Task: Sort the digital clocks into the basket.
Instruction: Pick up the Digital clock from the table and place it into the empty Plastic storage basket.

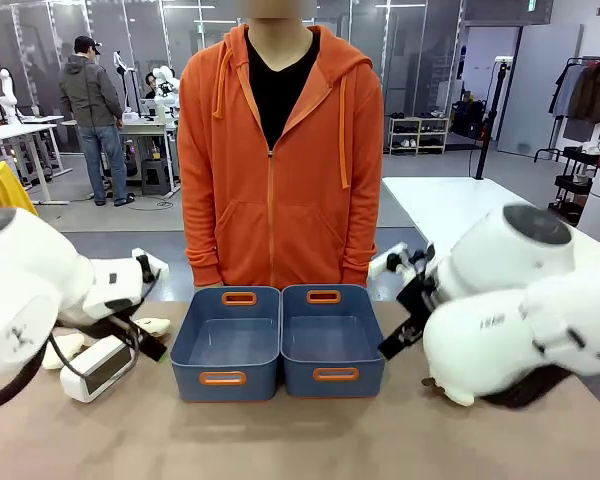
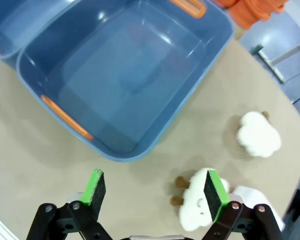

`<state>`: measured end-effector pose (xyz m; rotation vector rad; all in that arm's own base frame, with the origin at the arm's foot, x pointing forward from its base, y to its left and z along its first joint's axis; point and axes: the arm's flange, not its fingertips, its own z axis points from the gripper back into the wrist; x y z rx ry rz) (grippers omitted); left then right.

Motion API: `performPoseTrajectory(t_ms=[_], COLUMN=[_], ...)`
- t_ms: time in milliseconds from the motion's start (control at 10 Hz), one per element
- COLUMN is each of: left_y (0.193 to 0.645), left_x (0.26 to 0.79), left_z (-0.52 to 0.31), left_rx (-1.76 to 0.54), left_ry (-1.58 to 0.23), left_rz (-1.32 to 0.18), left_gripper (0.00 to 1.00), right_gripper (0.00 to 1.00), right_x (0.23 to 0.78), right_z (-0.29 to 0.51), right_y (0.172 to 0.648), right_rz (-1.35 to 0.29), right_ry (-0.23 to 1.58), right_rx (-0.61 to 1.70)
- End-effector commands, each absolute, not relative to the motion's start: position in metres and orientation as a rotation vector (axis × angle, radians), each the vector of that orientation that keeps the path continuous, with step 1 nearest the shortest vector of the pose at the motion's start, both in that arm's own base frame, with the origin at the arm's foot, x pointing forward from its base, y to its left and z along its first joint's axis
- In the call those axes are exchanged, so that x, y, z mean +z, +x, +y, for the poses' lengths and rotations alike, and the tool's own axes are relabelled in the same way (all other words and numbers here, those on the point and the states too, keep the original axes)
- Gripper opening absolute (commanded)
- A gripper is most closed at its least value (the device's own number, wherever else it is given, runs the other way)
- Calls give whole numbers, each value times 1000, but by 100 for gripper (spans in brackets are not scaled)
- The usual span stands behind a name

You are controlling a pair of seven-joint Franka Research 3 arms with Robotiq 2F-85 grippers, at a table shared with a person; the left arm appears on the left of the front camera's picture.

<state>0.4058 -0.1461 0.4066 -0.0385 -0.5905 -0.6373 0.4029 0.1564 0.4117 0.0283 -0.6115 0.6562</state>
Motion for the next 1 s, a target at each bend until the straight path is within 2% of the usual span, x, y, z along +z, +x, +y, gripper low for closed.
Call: performPoseTrajectory(t_ms=[0,300,600,700,800,900], left_y=[408,370,322,319,337,321], left_x=[472,545,547,545,536,559], left_z=[-93,5,47,46,44,56], left_rx=[-647,-727,-680,-670,-563,-676], left_ry=[-120,-275,-349,-341,-383,-334], left_rz=[-544,-620,-790,-803,-853,-771], left_gripper=[100,100,100,100,100,100], right_gripper=[100,100,100,100,100,100], right_x=[479,534,547,539,527,556], right_z=[109,19,-67,-77,-84,-74], right_y=[408,373,320,318,334,318], right_rz=[-618,-649,-769,-753,-739,-760], right_ry=[146,253,286,269,314,270], right_rx=[724,839,786,763,728,776])
